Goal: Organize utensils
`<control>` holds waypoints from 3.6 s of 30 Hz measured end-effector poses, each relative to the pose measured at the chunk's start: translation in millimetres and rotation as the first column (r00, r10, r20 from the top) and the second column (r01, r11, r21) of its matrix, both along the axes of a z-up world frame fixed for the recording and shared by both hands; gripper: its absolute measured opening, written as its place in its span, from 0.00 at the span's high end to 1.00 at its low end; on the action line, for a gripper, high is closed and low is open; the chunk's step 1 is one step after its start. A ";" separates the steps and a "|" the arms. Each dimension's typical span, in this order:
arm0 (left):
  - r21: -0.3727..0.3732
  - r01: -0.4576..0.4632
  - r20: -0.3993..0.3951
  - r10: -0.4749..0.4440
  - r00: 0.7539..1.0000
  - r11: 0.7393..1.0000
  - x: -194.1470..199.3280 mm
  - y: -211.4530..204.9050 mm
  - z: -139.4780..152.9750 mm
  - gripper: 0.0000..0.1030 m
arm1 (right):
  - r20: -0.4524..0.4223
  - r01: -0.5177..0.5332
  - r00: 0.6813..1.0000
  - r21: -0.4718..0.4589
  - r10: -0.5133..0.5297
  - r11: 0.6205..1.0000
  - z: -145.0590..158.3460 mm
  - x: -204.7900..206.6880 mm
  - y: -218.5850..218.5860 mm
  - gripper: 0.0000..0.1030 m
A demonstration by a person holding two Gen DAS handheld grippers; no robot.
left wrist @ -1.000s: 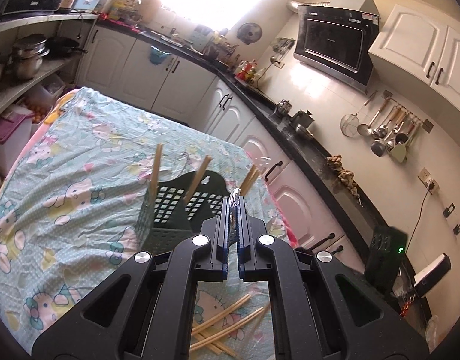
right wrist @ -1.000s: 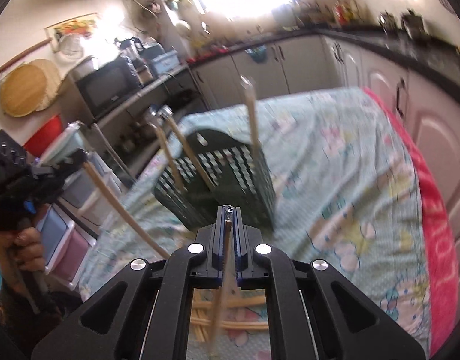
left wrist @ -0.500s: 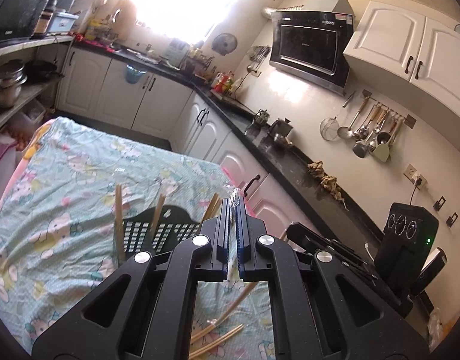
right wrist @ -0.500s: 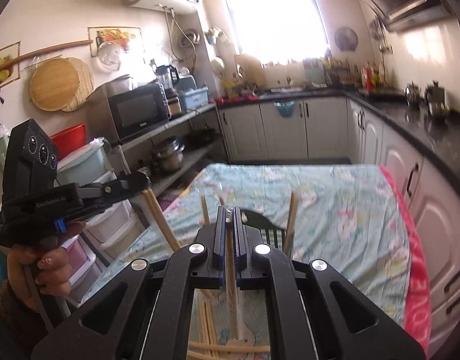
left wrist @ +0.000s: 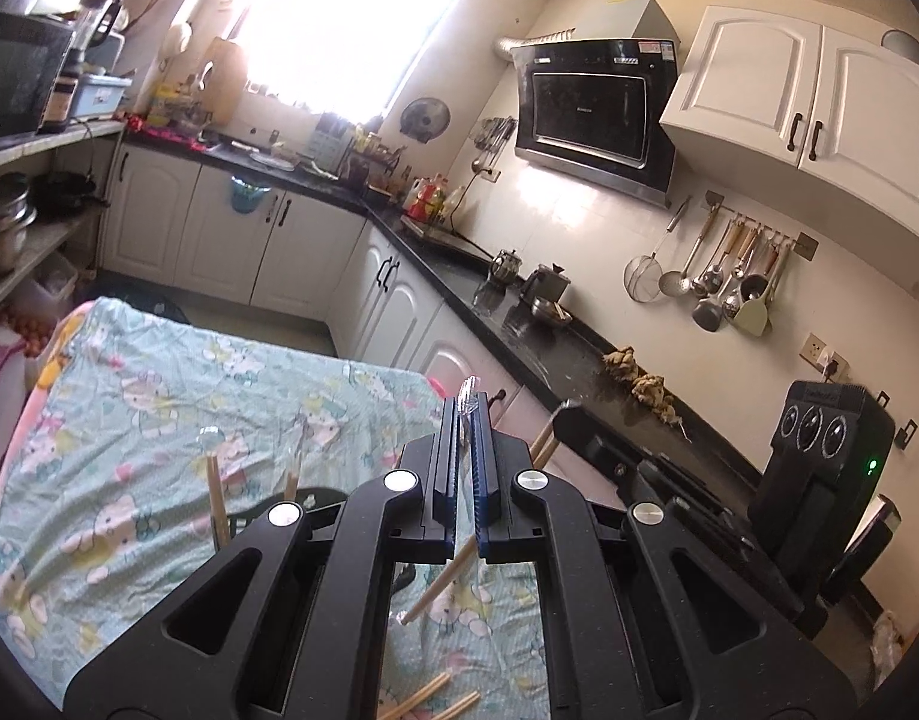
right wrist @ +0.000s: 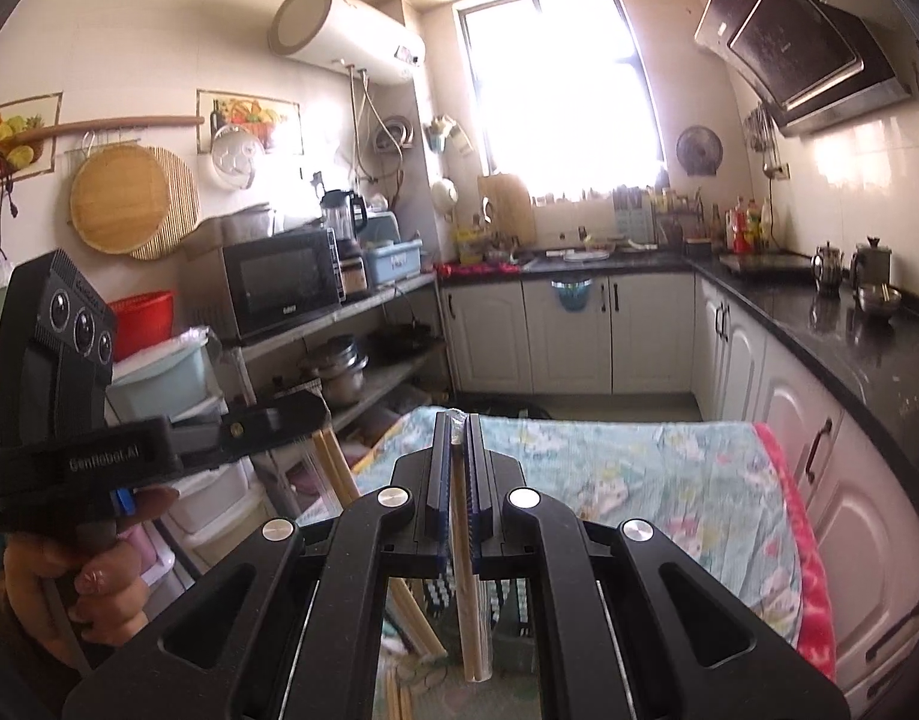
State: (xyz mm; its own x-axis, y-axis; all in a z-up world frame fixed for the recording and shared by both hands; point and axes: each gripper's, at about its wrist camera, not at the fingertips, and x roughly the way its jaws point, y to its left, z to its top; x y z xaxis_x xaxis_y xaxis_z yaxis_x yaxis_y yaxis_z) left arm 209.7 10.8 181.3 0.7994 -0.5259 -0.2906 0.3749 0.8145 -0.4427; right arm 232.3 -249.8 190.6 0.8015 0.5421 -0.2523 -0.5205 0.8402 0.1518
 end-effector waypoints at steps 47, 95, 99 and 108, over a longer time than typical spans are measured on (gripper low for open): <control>0.117 -0.126 -0.024 0.129 0.991 0.985 55.2 -7.0 -74.8 0.98 | 0.005 0.108 0.994 -0.108 -0.108 0.988 -77.2 63.9 28.3 0.95; 0.159 -0.187 0.038 0.184 0.982 0.969 -22.6 16.8 -71.2 0.10 | 0.008 0.148 0.989 -0.105 -0.148 0.983 -68.3 -2.2 -3.8 0.35; 0.150 -0.189 0.040 0.185 0.982 0.970 -27.9 20.5 -71.8 0.10 | 0.013 0.143 0.990 -0.104 -0.143 0.984 -68.5 -10.9 -5.0 0.33; 0.144 -0.190 0.031 0.188 0.982 0.971 -37.8 22.4 -76.4 0.10 | 0.011 0.125 0.992 -0.116 -0.125 0.985 -72.3 -30.2 -2.5 0.31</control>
